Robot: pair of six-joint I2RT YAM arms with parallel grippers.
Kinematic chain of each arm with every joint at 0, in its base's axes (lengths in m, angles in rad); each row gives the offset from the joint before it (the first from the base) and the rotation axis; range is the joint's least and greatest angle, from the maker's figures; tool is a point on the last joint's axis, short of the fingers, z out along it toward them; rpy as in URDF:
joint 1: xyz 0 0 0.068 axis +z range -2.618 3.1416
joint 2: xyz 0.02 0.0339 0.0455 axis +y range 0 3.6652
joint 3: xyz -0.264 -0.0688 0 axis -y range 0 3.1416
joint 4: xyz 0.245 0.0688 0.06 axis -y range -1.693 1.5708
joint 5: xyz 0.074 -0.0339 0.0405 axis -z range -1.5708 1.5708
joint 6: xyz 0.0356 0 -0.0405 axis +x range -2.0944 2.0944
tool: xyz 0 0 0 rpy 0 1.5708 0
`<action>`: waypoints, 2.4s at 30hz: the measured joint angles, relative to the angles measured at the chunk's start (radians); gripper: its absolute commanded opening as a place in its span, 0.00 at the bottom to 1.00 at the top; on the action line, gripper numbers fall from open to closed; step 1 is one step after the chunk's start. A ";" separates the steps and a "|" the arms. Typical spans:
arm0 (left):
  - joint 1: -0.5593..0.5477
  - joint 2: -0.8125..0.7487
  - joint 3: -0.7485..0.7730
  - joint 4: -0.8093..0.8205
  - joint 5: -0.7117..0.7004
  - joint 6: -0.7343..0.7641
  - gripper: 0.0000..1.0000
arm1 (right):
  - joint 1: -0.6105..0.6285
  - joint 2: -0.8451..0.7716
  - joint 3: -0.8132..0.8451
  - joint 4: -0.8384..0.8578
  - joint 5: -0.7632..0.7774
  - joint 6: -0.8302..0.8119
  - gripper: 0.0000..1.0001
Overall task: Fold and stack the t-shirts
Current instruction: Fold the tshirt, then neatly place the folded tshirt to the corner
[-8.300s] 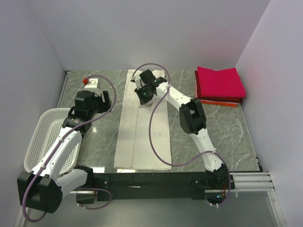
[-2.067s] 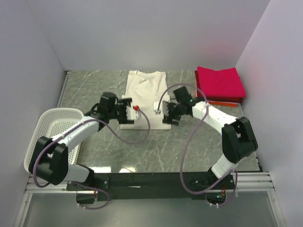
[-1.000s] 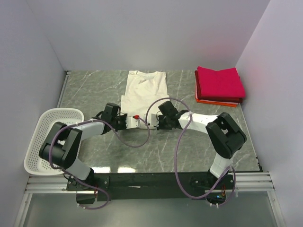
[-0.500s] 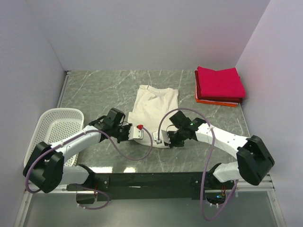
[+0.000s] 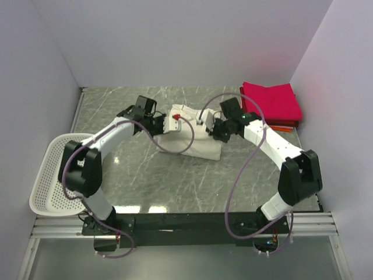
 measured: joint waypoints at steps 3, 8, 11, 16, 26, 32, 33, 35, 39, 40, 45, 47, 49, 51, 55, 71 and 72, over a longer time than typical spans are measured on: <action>0.042 0.125 0.129 0.026 0.024 0.023 0.00 | -0.048 0.093 0.126 0.024 0.025 0.037 0.00; 0.067 0.323 0.298 0.085 0.034 0.026 0.00 | -0.089 0.267 0.297 0.063 0.078 0.090 0.00; 0.070 0.413 0.351 0.159 0.023 0.011 0.00 | -0.103 0.349 0.350 0.085 0.122 0.117 0.00; 0.068 0.517 0.421 0.257 -0.016 -0.018 0.00 | -0.125 0.458 0.446 0.100 0.174 0.157 0.00; 0.071 0.650 0.555 0.380 -0.101 -0.113 0.64 | -0.142 0.593 0.607 0.155 0.240 0.210 0.46; 0.076 0.655 0.591 0.461 -0.266 -0.394 0.99 | -0.151 0.615 0.624 0.213 0.300 0.309 0.70; 0.077 0.648 0.601 0.468 -0.306 -0.455 1.00 | -0.157 0.612 0.624 0.220 0.299 0.341 0.70; 0.081 0.621 0.614 0.465 -0.361 -0.570 0.99 | -0.177 0.595 0.615 0.223 0.269 0.409 0.70; 0.101 0.528 0.641 0.382 -0.325 -0.793 0.93 | -0.241 0.533 0.545 0.198 0.145 0.579 0.70; 0.107 0.494 0.641 0.358 -0.286 -0.843 0.88 | -0.259 0.520 0.527 0.188 0.106 0.629 0.71; 0.124 0.422 0.639 0.304 -0.090 -1.019 0.74 | -0.308 0.508 0.472 0.146 -0.008 0.835 0.73; 0.121 0.432 0.624 0.291 -0.023 -1.083 0.70 | -0.306 0.525 0.467 0.136 -0.016 0.902 0.74; 0.119 0.458 0.590 0.285 0.023 -1.129 0.68 | -0.301 0.554 0.471 0.137 -0.010 0.958 0.74; 0.116 0.502 0.549 0.275 0.043 -1.165 0.67 | -0.299 0.588 0.484 0.129 0.003 0.997 0.74; 0.114 0.606 0.475 0.213 0.019 -1.207 0.66 | -0.296 0.671 0.531 0.101 0.034 1.068 0.75; 0.116 0.623 0.481 0.215 -0.021 -1.279 0.65 | -0.290 0.848 0.797 -0.034 -0.109 1.169 0.64; 0.116 0.623 0.479 0.218 -0.021 -1.284 0.65 | -0.288 0.850 0.797 -0.036 -0.113 1.173 0.63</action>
